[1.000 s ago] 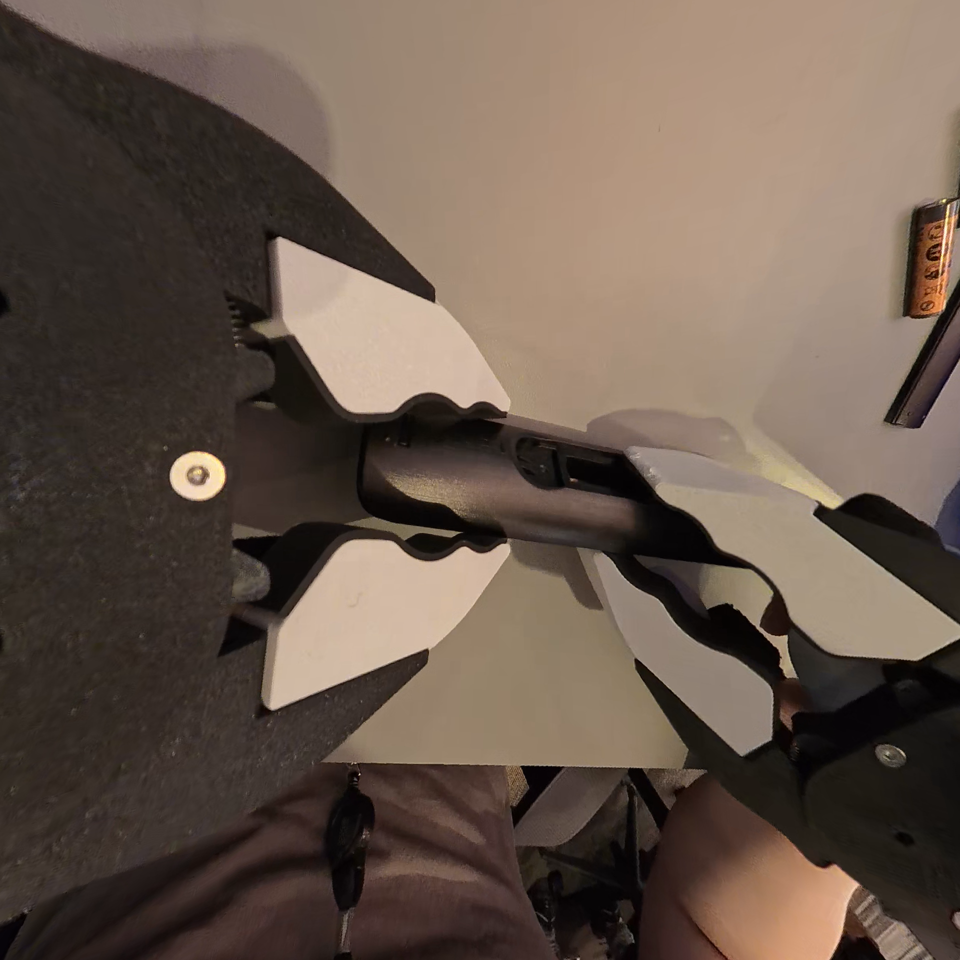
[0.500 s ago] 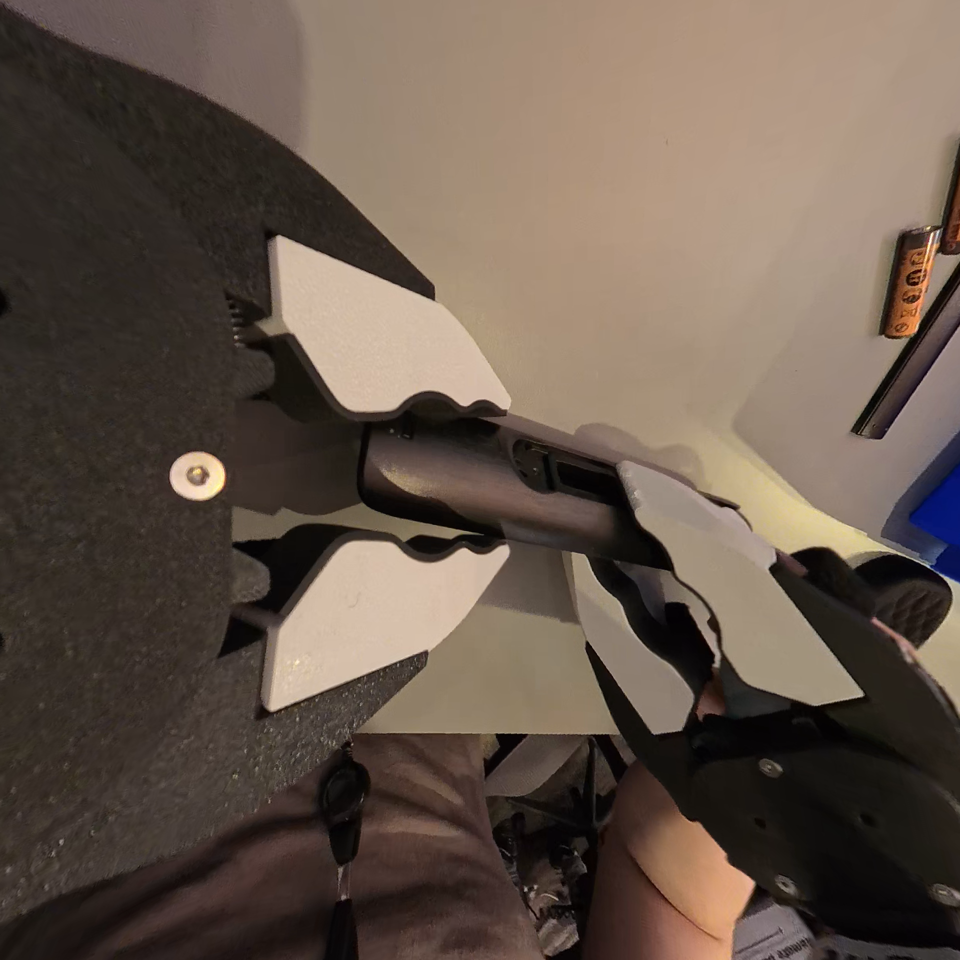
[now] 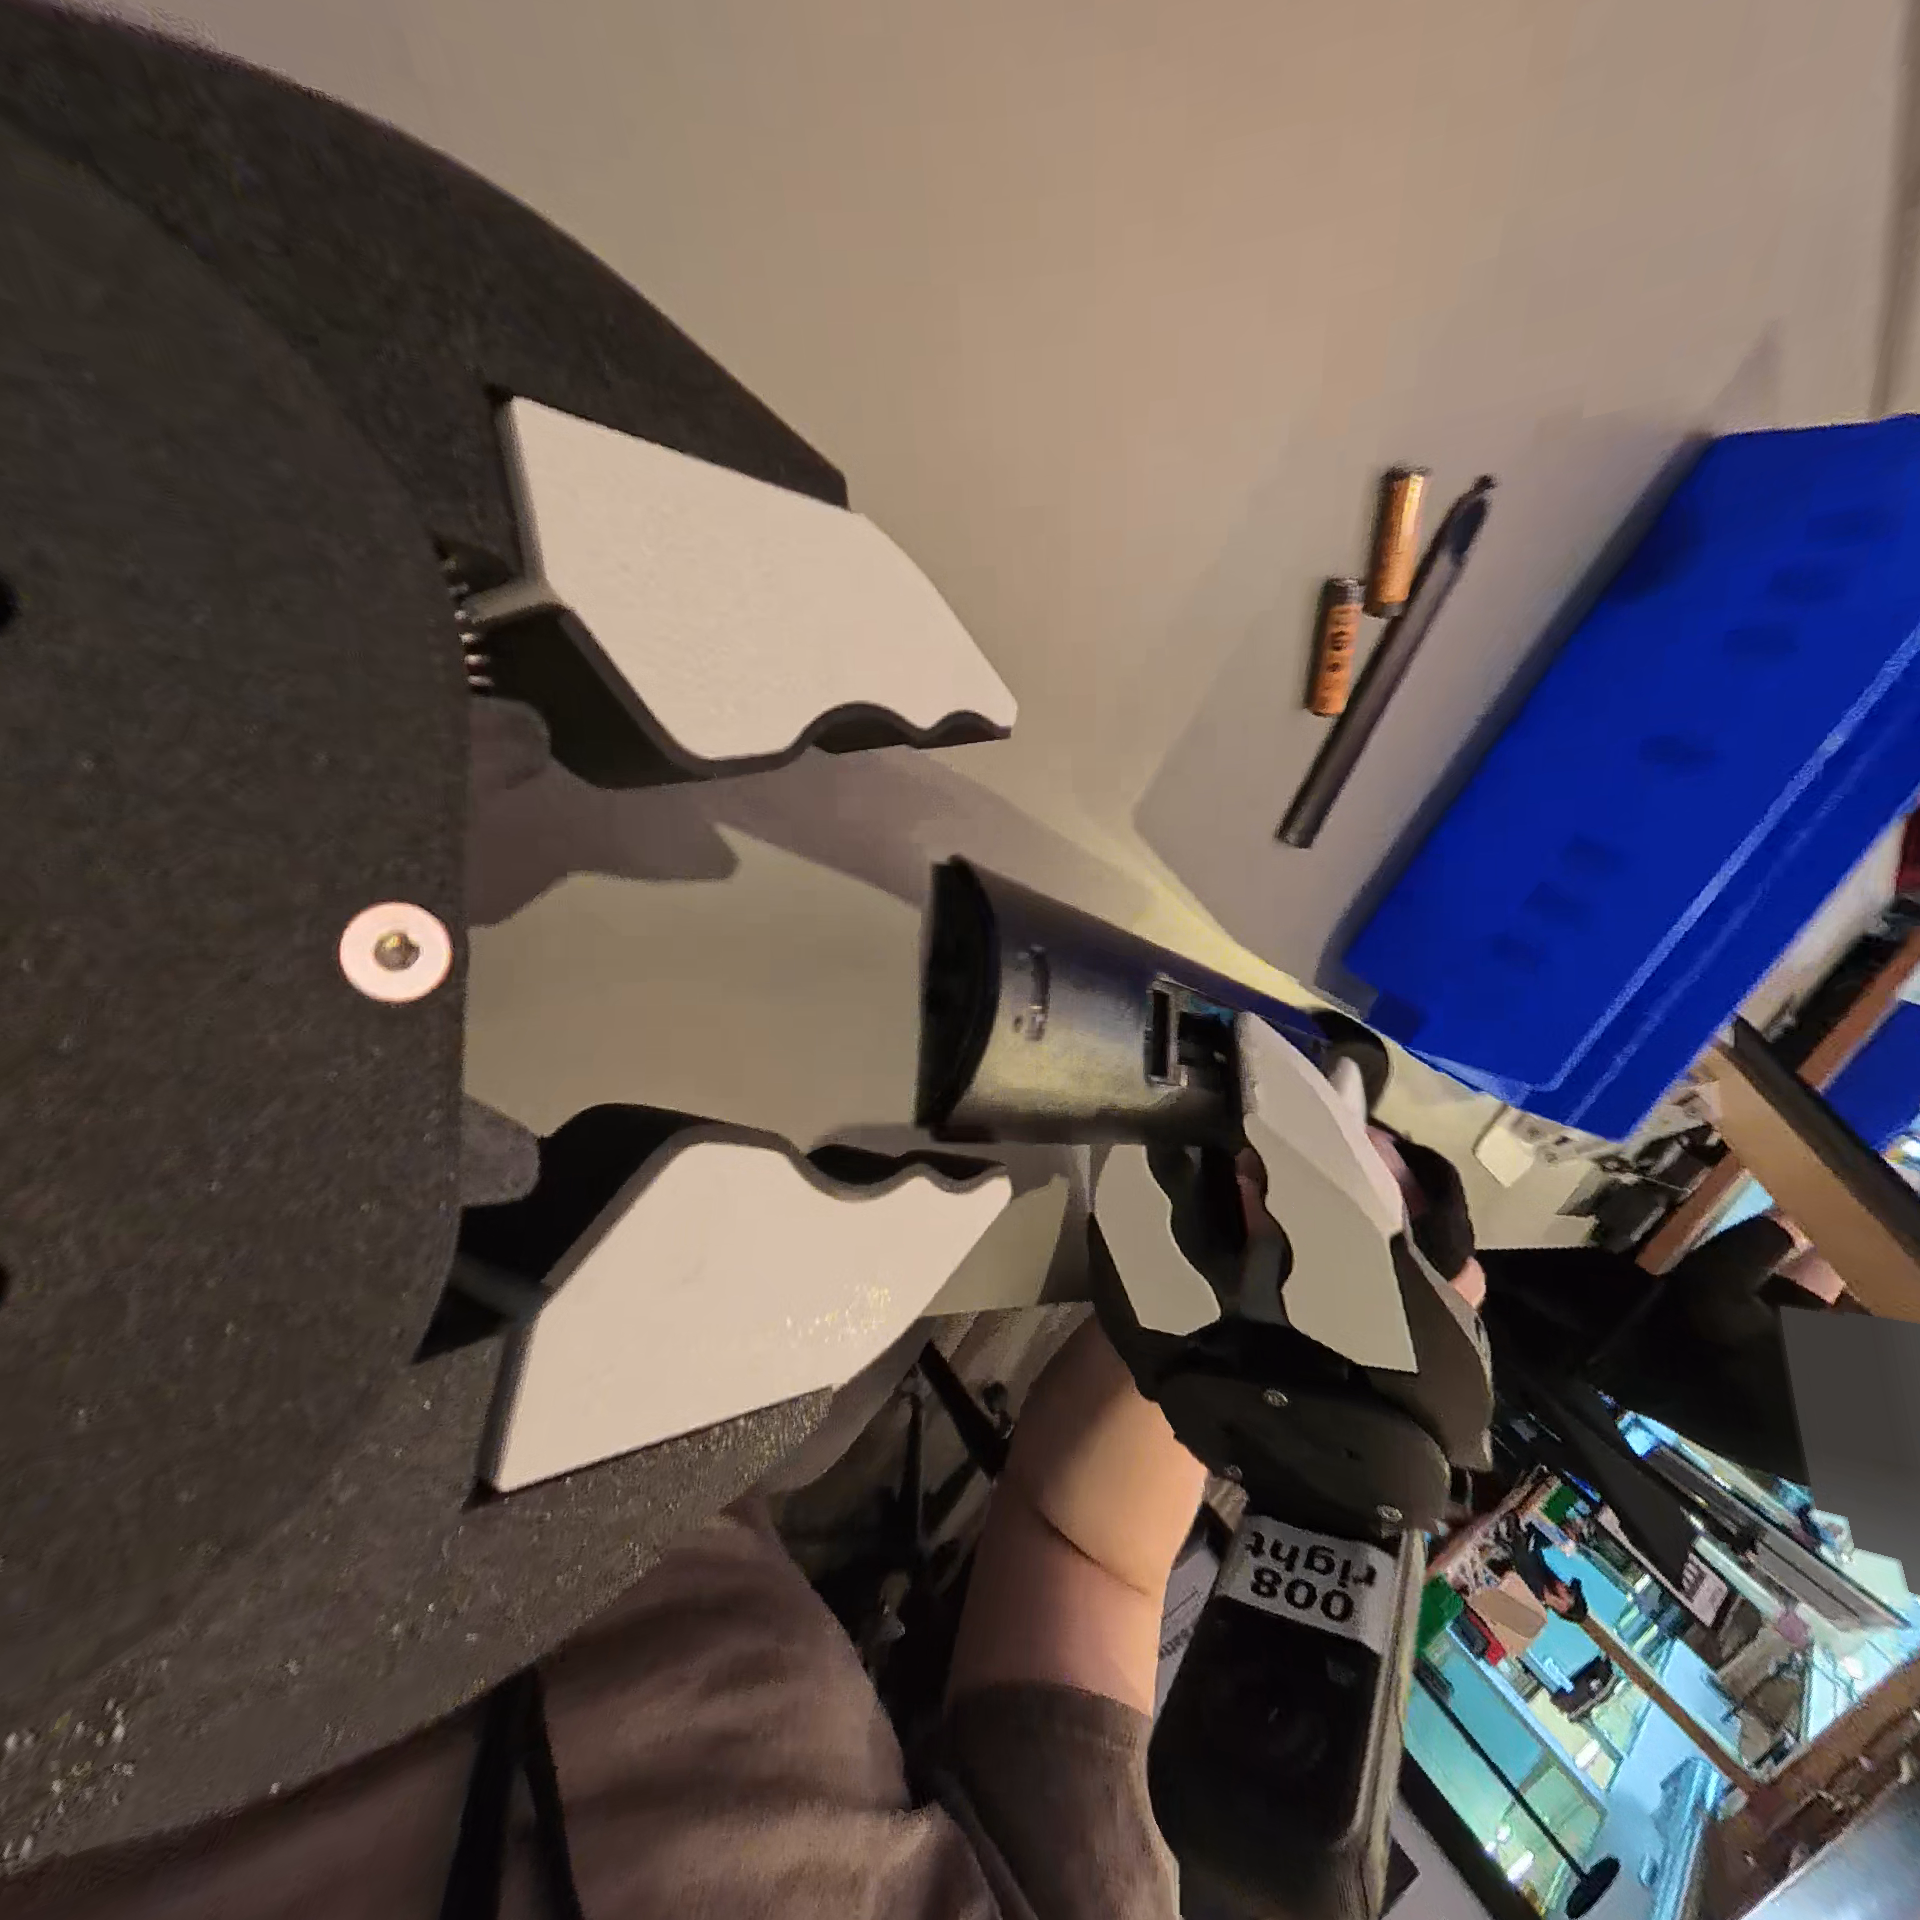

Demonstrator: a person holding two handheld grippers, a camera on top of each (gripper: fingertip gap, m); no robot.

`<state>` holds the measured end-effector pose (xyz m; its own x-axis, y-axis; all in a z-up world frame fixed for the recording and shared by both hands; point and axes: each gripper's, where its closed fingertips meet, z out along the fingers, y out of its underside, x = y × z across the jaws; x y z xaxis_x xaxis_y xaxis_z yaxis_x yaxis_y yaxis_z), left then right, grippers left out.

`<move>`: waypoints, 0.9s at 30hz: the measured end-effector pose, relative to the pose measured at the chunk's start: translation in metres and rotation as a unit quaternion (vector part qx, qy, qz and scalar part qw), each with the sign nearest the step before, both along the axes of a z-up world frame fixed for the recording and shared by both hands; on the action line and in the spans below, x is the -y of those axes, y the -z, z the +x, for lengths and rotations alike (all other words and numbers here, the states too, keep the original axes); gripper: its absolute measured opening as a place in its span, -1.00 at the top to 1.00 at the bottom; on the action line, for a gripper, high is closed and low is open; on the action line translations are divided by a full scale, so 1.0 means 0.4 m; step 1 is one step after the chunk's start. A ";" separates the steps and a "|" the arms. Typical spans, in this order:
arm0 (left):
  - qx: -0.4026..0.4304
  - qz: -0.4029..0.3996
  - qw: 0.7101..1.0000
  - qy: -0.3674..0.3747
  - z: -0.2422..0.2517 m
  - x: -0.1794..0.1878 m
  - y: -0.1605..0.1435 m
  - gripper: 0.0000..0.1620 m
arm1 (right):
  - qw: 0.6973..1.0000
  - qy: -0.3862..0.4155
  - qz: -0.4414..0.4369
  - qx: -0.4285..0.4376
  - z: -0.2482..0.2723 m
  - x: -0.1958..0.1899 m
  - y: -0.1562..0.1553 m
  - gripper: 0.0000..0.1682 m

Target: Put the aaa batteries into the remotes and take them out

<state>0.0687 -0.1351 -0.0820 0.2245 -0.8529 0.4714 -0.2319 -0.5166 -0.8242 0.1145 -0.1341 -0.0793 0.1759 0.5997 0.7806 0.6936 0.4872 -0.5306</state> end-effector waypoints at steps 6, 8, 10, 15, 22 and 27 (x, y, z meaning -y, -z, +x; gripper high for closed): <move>0.045 0.046 0.998 0.024 0.045 0.024 -0.059 0.20 | 0.999 -0.015 0.039 -0.024 -0.016 0.007 -0.045 0.74; 0.049 0.058 0.997 0.023 0.056 0.026 -0.067 0.21 | 0.998 -0.017 0.044 -0.030 -0.022 0.007 -0.053 0.74; 0.052 0.070 0.996 0.018 0.064 0.025 -0.074 0.19 | 0.998 -0.021 0.050 -0.036 -0.029 0.009 -0.061 0.74; 0.045 0.083 0.995 0.013 0.065 0.022 -0.079 0.15 | 0.997 -0.029 0.058 -0.038 -0.032 0.007 -0.072 0.74; 0.043 0.083 0.995 0.019 0.064 0.025 -0.077 0.09 | 0.996 -0.034 0.071 -0.036 -0.035 0.009 -0.080 0.74; 0.033 0.096 0.995 0.016 0.060 0.020 -0.073 0.15 | 0.996 -0.033 0.072 -0.031 -0.035 0.006 -0.080 0.74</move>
